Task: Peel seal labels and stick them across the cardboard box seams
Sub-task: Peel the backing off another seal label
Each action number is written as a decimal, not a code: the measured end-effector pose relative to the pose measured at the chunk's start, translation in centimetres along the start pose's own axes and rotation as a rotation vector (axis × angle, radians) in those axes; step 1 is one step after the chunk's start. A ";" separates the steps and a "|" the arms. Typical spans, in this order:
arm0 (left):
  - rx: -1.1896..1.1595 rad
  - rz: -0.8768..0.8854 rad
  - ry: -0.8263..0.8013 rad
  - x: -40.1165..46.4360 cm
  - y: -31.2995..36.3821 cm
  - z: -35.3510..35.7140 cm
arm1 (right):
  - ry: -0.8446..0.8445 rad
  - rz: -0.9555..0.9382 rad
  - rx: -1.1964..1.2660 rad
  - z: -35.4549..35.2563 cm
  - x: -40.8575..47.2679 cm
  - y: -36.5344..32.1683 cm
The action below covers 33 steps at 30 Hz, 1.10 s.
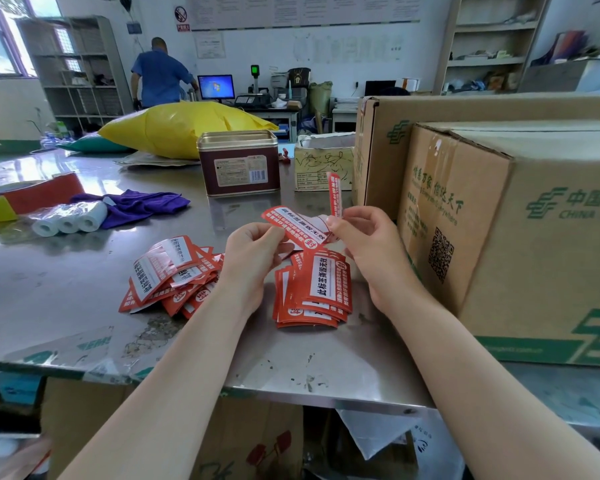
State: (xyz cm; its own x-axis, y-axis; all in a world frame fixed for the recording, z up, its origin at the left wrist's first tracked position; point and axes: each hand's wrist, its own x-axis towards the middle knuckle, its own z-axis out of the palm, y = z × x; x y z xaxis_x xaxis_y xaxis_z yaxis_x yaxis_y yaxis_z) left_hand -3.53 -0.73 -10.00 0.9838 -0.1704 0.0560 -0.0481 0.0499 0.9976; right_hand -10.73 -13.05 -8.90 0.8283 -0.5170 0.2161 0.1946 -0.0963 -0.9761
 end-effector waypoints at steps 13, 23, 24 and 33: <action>0.034 0.032 -0.033 -0.6 0.3 0.3 | -0.023 -0.226 -0.257 0.1 -0.3 0.5; 0.061 0.343 -0.004 -1.4 0.8 -0.1 | -0.132 -0.344 -0.553 0.6 -0.7 0.7; 0.054 0.332 -0.004 -1.3 0.7 -0.1 | -0.123 -0.373 -0.564 0.6 -0.7 0.7; -0.124 0.147 -0.077 -1.6 1.2 -0.4 | 0.001 -0.111 -0.115 0.0 -0.1 0.6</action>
State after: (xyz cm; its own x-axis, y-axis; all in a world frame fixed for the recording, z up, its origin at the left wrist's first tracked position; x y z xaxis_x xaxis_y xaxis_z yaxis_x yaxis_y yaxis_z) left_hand -5.05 -0.02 -8.88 0.9513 -0.2270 0.2084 -0.1638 0.2003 0.9660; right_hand -10.67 -13.04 -9.48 0.8043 -0.4990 0.3227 0.2235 -0.2491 -0.9423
